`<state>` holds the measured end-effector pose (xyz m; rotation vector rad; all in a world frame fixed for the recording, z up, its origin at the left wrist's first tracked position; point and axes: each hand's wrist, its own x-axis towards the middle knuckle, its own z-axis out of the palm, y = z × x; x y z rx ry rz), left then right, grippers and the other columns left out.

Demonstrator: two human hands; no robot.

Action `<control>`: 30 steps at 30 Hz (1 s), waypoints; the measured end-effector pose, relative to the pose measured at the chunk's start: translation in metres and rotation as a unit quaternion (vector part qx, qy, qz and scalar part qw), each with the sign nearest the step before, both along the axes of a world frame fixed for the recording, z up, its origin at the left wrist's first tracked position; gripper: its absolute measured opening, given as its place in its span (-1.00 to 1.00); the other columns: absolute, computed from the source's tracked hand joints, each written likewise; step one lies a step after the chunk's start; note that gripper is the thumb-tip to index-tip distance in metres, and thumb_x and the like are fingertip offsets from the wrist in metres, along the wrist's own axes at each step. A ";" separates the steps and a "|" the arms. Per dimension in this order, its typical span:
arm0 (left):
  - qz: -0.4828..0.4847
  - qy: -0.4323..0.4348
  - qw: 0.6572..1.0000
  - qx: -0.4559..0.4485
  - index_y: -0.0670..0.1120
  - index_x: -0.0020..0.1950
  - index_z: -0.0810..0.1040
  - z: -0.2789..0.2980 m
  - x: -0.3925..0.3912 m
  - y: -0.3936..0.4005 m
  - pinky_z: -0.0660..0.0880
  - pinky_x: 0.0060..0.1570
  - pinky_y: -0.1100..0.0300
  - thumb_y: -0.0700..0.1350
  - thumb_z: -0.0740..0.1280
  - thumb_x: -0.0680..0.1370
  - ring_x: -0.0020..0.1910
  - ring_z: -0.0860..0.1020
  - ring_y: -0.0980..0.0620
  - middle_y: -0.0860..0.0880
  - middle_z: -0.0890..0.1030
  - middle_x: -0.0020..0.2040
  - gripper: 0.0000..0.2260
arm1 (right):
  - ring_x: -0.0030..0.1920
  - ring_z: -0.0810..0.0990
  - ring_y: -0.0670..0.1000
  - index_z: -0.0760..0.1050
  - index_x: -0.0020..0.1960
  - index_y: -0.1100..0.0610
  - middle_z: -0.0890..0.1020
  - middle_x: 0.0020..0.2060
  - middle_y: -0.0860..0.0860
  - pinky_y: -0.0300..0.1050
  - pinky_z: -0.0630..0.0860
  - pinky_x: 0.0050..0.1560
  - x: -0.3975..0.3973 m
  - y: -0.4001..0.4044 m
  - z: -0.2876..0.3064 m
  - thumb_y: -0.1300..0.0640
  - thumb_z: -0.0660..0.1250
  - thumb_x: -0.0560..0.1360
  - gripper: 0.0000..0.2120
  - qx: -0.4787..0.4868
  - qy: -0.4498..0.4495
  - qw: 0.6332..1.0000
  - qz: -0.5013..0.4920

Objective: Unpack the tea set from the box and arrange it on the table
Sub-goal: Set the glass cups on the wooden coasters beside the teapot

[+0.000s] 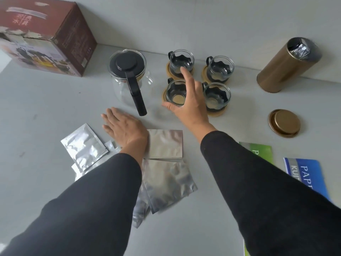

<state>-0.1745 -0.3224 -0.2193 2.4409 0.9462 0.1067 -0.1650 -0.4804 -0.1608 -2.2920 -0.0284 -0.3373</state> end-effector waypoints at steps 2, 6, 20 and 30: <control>0.003 0.000 1.000 0.005 -0.15 0.55 0.02 0.000 0.000 0.000 -0.17 0.51 0.01 -0.11 -0.10 0.65 0.56 -0.10 -0.01 -0.03 0.02 0.57 -0.55 | 0.08 0.46 0.03 0.14 0.50 0.01 0.40 0.14 0.14 -0.30 0.33 0.12 0.010 -0.002 -0.001 -0.06 0.56 0.27 -0.07 -0.005 0.006 1.000 0.003; 0.011 0.000 1.000 0.010 -0.14 0.55 0.03 0.000 0.000 -0.001 -0.16 0.51 0.01 -0.11 -0.10 0.65 0.56 -0.10 -0.01 -0.02 0.04 0.57 -0.55 | 0.10 0.43 0.07 0.13 0.51 0.00 0.37 0.13 0.14 -0.29 0.30 0.15 0.024 0.000 -0.008 -0.04 0.56 0.28 -0.06 -0.009 0.017 1.000 0.015; 0.020 0.001 1.000 0.019 -0.14 0.55 0.04 0.001 0.001 -0.003 -0.19 0.51 0.05 -0.09 -0.08 0.64 0.56 -0.09 0.01 -0.02 0.04 0.56 -0.54 | 0.13 0.43 0.12 0.11 0.51 -0.01 0.35 0.14 0.13 -0.15 0.39 0.18 0.038 -0.003 -0.022 -0.04 0.56 0.27 -0.04 -0.004 0.020 0.999 0.025; 0.010 -0.014 1.000 -0.020 -0.16 0.55 0.04 0.004 -0.002 0.000 -0.21 0.51 0.07 -0.06 -0.11 0.66 0.56 -0.10 0.02 -0.03 0.04 0.57 -0.54 | 0.32 0.35 0.22 0.24 0.46 0.12 0.33 0.30 0.27 0.01 0.41 0.27 0.020 -0.001 -0.005 -0.15 0.37 0.43 -0.28 -0.067 -0.078 0.995 -0.004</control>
